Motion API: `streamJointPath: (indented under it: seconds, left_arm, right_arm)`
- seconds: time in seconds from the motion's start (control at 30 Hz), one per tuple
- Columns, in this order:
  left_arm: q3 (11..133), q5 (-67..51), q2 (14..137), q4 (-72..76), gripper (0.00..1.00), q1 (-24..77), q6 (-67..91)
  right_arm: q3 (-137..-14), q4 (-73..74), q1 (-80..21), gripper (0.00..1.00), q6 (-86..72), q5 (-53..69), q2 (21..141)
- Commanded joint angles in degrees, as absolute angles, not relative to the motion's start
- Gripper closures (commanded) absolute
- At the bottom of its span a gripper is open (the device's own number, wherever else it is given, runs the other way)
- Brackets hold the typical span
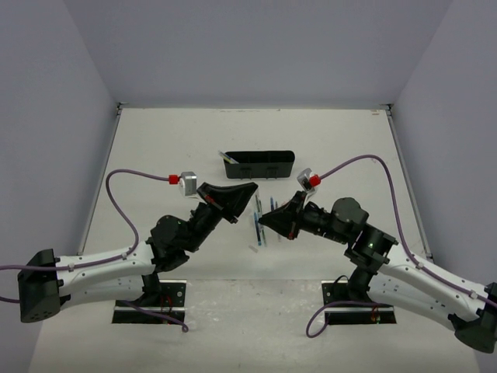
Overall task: Sort the stationery into containers
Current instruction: Close the pen cap on the pen.
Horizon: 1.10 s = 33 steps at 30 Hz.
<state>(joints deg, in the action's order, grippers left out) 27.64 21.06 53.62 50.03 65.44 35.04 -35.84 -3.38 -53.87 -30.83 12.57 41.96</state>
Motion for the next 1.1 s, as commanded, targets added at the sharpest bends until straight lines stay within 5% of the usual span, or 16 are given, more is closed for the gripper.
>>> streamJointPath:
  seconds: [0.0,0.6,0.73,0.87,0.97,1.07]
  left_arm:
    - [27.33,20.41,52.21,48.78,1.00,65.74,35.53]
    - [27.92,19.94,53.79,48.82,1.00,65.74,35.96]
    - [29.09,19.42,53.20,46.72,0.78,65.74,34.79]
    - [30.65,19.77,53.17,44.93,0.75,65.74,33.84]
    - [31.71,19.71,53.43,43.77,0.77,65.74,33.84]
    - [31.84,18.43,53.64,44.18,0.93,65.74,33.55]
  right_arm:
    - [-40.41,-6.68,-53.72,1.00,-29.16,7.95,42.36]
    - [-42.51,-8.78,-53.79,1.00,-29.19,6.14,42.83]
    - [-44.45,-6.30,-53.79,1.00,-26.55,7.22,43.63]
    - [-43.96,-6.56,-53.71,1.00,-25.39,8.79,44.38]
    - [-43.59,-7.20,-53.71,1.00,-25.49,9.30,44.47]
    - [-43.88,-7.29,-53.76,1.00,-25.52,10.28,44.91]
